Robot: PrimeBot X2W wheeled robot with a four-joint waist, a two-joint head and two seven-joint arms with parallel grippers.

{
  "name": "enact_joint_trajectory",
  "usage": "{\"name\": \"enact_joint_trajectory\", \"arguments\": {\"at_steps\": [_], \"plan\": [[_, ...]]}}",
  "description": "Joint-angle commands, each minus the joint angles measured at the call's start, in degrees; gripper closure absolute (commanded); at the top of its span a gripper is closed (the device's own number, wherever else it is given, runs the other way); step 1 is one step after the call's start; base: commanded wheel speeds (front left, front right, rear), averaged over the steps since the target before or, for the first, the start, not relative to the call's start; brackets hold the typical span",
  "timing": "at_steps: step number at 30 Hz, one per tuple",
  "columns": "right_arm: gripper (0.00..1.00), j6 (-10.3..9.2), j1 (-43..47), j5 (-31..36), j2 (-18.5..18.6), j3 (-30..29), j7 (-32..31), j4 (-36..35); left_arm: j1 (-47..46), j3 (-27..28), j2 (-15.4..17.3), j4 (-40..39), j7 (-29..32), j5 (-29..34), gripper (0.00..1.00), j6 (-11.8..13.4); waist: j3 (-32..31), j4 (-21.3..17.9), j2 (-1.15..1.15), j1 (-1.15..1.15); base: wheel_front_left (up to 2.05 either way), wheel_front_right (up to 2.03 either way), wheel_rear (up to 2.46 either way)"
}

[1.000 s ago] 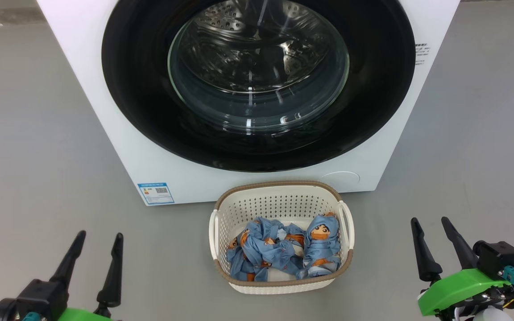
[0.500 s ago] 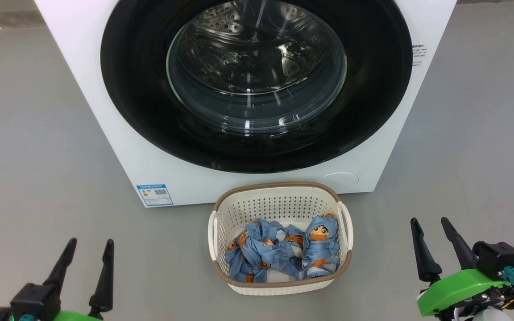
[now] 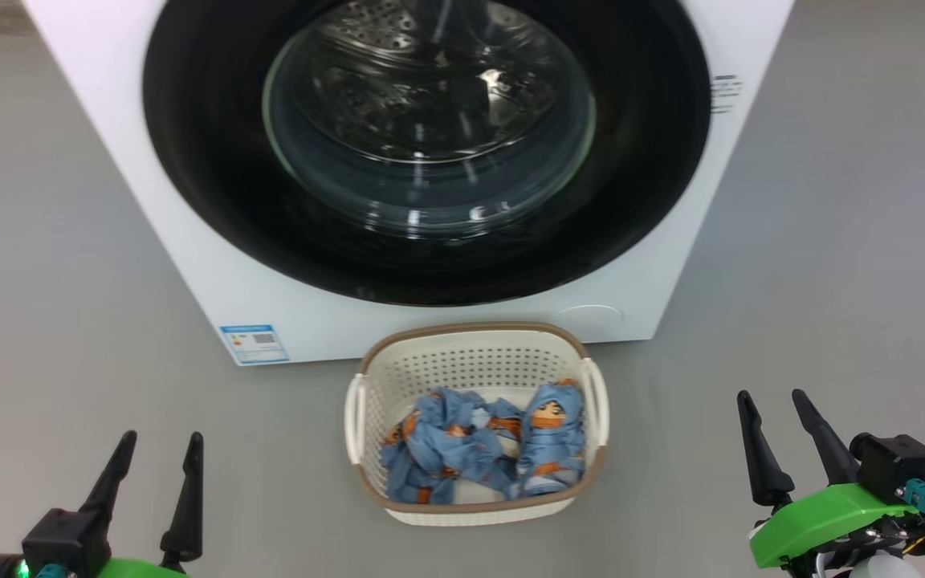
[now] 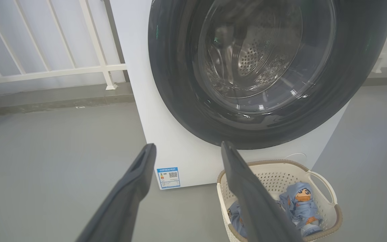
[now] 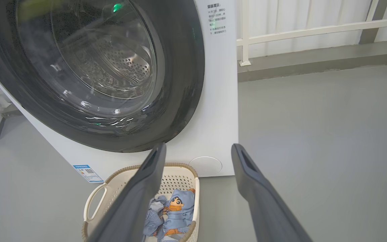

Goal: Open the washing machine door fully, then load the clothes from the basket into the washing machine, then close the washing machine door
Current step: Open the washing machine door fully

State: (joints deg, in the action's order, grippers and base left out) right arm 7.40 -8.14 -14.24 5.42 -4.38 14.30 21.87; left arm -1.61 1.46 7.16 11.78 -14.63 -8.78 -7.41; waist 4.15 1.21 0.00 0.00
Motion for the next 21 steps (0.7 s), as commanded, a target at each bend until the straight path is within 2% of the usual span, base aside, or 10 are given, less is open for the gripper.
{"name": "enact_joint_trajectory", "arguments": {"at_steps": [1, 13, 21], "plan": [[0.0, 0.09, -0.6, 0.0, 0.4, 1.1, 0.7, -1.6, -2.6, 2.1, 0.8, -1.1, -0.4, 0.3, 0.0, -0.1, 0.2, 0.1, 0.0, 0.0, 1.11, 1.11, -2.22], [0.0, 0.09, -0.8, 0.5, 0.2, 0.6, 0.7, -2.2, -3.2, 2.4, 0.7, -1.0, -0.4, -0.4, 0.0, -0.1, 1.1, 0.0, 0.0, 0.0, 1.23, 1.23, -2.45], [0.0, 0.09, -0.9, 0.9, 0.1, 0.5, 0.7, -2.4, -3.7, 2.1, 0.7, -0.8, -0.4, -3.5, 0.0, -0.1, 1.4, 0.0, 0.0, 0.0, 0.99, 0.99, -1.98]]}}
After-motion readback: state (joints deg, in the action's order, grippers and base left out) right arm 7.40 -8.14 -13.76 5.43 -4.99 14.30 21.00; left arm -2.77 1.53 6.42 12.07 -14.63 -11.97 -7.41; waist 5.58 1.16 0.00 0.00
